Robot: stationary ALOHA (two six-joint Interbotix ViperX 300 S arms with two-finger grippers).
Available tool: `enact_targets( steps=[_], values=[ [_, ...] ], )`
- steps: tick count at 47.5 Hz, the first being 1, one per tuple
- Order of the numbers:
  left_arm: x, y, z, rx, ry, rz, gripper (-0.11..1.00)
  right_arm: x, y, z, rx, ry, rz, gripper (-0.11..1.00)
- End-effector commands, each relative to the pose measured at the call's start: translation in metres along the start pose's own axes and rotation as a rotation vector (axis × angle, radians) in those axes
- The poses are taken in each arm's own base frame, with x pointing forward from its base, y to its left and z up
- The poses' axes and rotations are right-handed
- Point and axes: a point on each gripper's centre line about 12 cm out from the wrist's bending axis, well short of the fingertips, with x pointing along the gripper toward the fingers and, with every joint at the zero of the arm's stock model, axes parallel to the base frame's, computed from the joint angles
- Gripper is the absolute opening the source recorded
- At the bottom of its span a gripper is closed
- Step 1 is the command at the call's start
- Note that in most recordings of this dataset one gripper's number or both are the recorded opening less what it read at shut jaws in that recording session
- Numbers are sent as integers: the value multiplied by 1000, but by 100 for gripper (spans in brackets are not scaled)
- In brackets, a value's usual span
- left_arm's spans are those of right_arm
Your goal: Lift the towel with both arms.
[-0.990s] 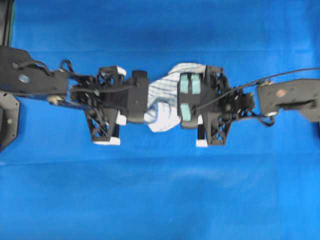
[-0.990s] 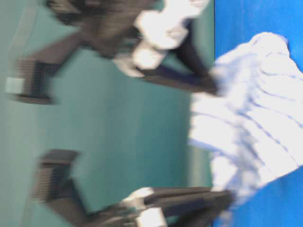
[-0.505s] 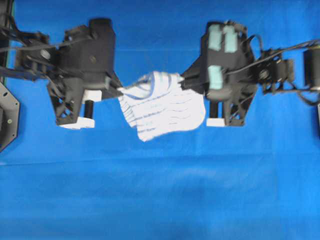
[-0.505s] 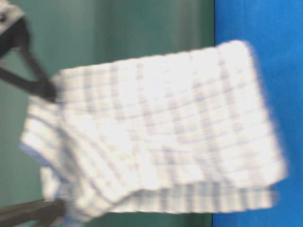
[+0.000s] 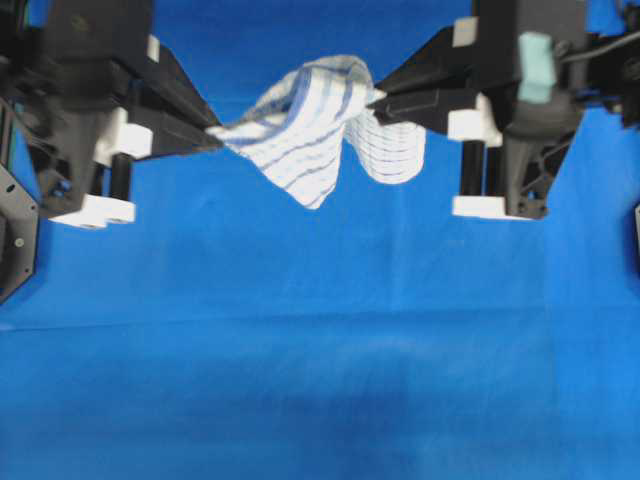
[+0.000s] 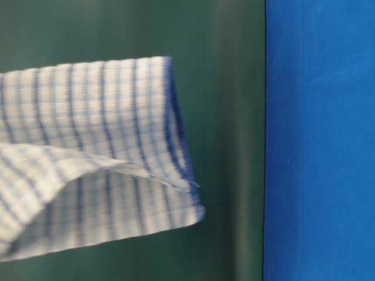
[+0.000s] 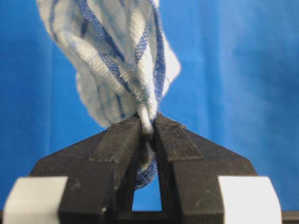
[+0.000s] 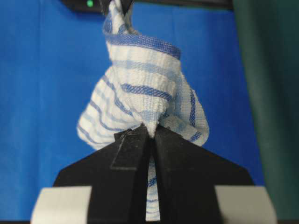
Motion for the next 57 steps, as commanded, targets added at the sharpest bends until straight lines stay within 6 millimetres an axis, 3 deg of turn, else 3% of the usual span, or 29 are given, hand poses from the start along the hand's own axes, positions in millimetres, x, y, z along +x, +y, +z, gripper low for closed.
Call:
enact_targets(
  steps=[1,31,34,39,43,46,49,57],
  values=[
    [-21,1,14,1,-66,6,7,-22,-2,13,2,-59,5,3],
    [-23,1,16,12,-93,8,7,-17,-1,11,10,-47,11,5],
    [-23,0,16,10,-98,6,9,-15,-1,10,12,-41,9,20],
    [-25,-1,16,8,-107,4,36,-11,0,9,4,-36,6,52],
    [-27,-1,15,6,-112,4,61,-10,0,9,3,-33,5,68],
    [-28,-1,14,4,-112,2,79,-10,0,9,1,-33,5,68],
    [-28,-1,13,3,-110,1,90,-10,0,9,2,-31,3,66],
    [-25,-2,8,2,-95,-1,91,-9,1,7,14,-25,7,67]
  ],
)
